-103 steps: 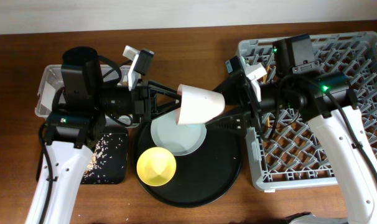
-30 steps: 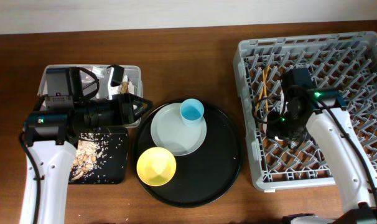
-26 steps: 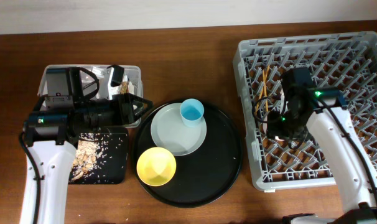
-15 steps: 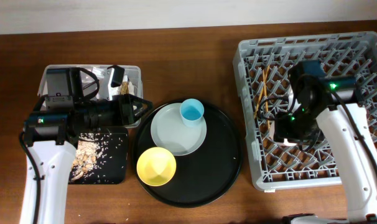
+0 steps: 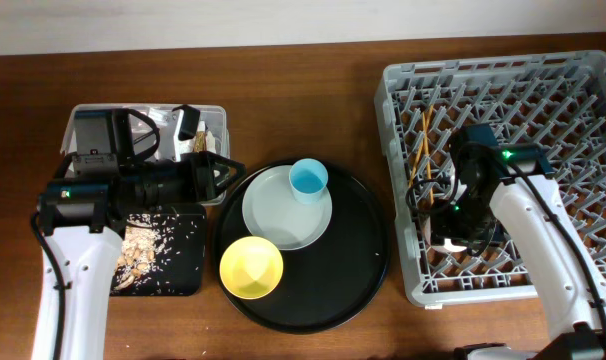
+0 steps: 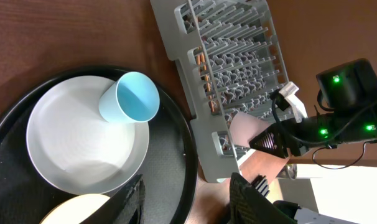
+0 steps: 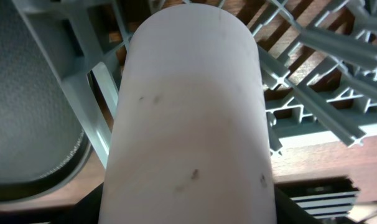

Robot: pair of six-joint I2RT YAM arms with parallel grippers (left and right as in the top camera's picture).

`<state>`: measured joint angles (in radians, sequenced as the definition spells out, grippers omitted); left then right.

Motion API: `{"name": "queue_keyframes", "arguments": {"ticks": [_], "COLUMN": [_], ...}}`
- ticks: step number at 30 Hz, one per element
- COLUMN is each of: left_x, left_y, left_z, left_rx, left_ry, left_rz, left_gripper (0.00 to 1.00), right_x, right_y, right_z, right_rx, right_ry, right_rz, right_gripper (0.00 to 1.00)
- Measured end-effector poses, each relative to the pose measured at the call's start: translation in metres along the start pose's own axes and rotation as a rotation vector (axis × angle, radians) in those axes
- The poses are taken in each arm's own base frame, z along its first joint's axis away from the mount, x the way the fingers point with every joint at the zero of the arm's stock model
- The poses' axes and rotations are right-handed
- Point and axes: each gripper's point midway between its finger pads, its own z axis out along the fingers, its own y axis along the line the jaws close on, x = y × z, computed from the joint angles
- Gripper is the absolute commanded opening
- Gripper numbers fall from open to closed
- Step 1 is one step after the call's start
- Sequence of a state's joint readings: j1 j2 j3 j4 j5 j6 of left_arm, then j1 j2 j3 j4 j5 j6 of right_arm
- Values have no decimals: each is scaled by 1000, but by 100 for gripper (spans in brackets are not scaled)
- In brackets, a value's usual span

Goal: Sort waste into correct bins and load items into the dishwasher rack
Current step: 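Grasp the blue cup with the left gripper and lift it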

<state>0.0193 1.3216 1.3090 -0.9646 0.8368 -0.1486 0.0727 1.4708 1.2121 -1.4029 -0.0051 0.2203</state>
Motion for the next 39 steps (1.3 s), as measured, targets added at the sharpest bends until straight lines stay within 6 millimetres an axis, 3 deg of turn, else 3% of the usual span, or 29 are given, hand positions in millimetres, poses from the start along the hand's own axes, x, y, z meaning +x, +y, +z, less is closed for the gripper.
{"name": "queue_keyframes", "arguments": {"ticks": [4, 15, 18, 21, 26, 30, 33, 37, 39], "left_x": [0, 8, 19, 28, 35, 34, 41, 46, 49], "left_y": [0, -1, -4, -3, 20, 44, 77, 100, 105], "left_z": [0, 9, 26, 54, 117, 150, 187, 208, 211], "left_rx": [0, -40, -109, -198, -407, -487, -552, -586, -598], "left_ry": [1, 34, 82, 127, 154, 156, 182, 197, 208], "left_rz": [-1, 18, 54, 75, 87, 73, 47, 23, 22], "left_gripper": [43, 43, 43, 43, 43, 43, 42, 4, 1], "right_x": [4, 7, -5, -17, -8, 6, 7, 8, 8], "right_y": [0, 0, 3, 7, 12, 11, 11, 11, 11], "right_z": [0, -5, -26, -62, -126, -133, -132, -129, -128], "right_rx": [-2, -1, -16, -54, -138, -151, -151, -149, -147], "right_ry": [16, 29, -37, -167, -408, -424, -414, -406, -403], "right_rz": [-4, -9, -11, -13, -44, -58, -62, -65, -68], "right_gripper": [77, 75, 76, 77, 75, 73, 73, 73, 73]}}
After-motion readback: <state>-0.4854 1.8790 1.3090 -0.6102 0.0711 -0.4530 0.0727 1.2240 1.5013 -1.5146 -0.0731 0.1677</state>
